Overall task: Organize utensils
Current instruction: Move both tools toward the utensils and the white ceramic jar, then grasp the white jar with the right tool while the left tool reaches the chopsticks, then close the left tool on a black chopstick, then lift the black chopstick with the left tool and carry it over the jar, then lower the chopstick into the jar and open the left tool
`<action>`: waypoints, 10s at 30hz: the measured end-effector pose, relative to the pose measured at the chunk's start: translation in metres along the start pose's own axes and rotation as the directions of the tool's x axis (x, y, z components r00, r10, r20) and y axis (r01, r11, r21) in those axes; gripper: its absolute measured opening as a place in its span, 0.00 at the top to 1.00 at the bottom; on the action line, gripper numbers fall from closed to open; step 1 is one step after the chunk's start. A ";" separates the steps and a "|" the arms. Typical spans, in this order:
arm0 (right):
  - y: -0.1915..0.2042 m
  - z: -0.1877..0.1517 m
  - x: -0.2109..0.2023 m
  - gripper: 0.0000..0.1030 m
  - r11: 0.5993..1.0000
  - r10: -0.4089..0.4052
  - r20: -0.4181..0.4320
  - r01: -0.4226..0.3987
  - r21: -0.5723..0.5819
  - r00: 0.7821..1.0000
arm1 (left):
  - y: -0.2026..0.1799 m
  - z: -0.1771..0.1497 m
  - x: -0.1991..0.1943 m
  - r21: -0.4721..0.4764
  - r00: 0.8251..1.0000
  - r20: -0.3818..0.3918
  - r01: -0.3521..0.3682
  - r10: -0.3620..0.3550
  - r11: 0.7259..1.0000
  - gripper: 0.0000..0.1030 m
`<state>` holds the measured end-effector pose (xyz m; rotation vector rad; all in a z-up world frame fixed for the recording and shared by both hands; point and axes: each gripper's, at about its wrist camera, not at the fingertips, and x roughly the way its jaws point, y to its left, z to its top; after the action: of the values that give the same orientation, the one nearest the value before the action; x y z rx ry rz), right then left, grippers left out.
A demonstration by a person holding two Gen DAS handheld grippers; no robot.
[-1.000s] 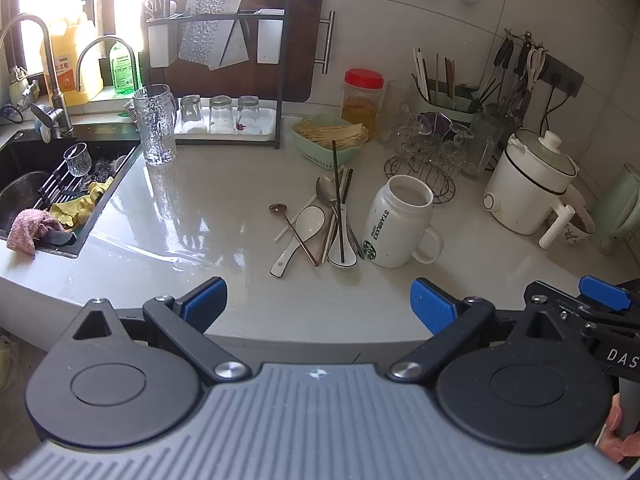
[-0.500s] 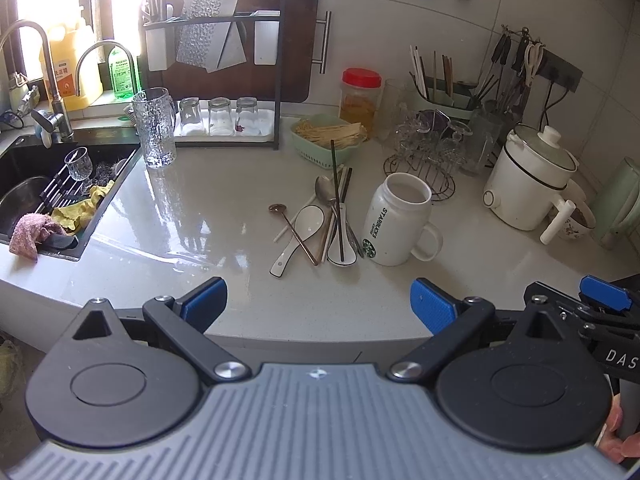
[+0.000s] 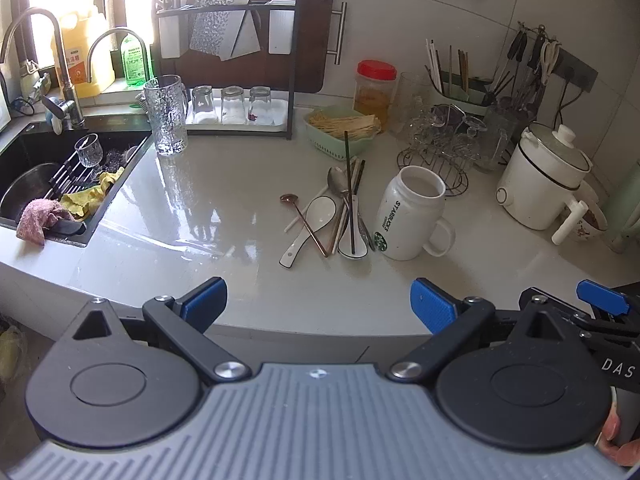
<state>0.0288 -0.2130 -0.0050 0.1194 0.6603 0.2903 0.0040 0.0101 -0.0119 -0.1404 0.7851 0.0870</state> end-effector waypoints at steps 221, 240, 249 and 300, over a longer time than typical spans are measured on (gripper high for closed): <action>0.012 0.049 0.243 0.14 0.983 -0.124 -0.193 0.094 -0.158 0.973 | -0.014 0.259 0.152 0.072 0.927 0.031 0.371 -0.374 0.926 0.95; 0.011 0.048 0.242 0.14 0.984 -0.121 -0.178 0.095 -0.151 0.977 | -0.056 0.266 0.151 0.129 0.903 0.000 0.427 -0.430 0.895 0.95; 0.011 0.047 0.242 0.14 0.984 -0.121 -0.176 0.095 -0.150 0.977 | -0.078 0.242 0.188 0.162 0.903 -0.136 0.426 -0.408 0.890 0.95; 0.015 0.049 0.245 0.14 0.981 -0.132 -0.176 0.103 -0.167 0.976 | 0.042 0.176 0.205 -0.165 0.937 -0.218 0.240 -0.273 0.957 0.64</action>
<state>0.2397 -0.1259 -0.1075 -0.0986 0.8240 0.2396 0.2652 0.0850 -0.0385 -0.3881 0.9955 -0.1279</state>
